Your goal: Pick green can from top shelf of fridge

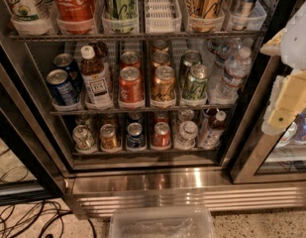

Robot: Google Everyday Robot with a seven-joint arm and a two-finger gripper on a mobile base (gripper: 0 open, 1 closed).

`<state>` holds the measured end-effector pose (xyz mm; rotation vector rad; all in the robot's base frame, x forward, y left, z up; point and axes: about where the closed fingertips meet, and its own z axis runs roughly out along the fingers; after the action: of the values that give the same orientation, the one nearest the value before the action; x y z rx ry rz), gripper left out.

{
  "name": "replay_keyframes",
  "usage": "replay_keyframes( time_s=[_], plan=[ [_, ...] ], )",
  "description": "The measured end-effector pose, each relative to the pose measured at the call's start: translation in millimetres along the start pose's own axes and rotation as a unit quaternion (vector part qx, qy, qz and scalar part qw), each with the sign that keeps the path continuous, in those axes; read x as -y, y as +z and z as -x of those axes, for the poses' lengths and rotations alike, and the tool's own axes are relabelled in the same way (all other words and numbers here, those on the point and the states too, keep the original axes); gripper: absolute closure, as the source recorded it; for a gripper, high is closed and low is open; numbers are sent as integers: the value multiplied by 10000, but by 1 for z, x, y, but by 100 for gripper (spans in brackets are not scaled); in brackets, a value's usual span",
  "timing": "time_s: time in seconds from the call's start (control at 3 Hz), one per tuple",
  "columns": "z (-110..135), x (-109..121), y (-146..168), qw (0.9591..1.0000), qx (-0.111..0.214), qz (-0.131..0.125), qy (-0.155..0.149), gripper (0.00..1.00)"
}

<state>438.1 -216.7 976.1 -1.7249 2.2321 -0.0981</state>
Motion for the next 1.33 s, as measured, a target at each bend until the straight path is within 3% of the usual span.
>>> replay_keyframes(
  time_s=[0.33,0.67,1.0,1.33],
  plan=[
    [0,0,0,10000,1,-1,0,0],
    [15,0,4,9996,250,-96,64,0],
    [59,8,8,9952,853,-391,278,0],
    [109,17,-7,9828,1605,-761,513,0]
  ],
)
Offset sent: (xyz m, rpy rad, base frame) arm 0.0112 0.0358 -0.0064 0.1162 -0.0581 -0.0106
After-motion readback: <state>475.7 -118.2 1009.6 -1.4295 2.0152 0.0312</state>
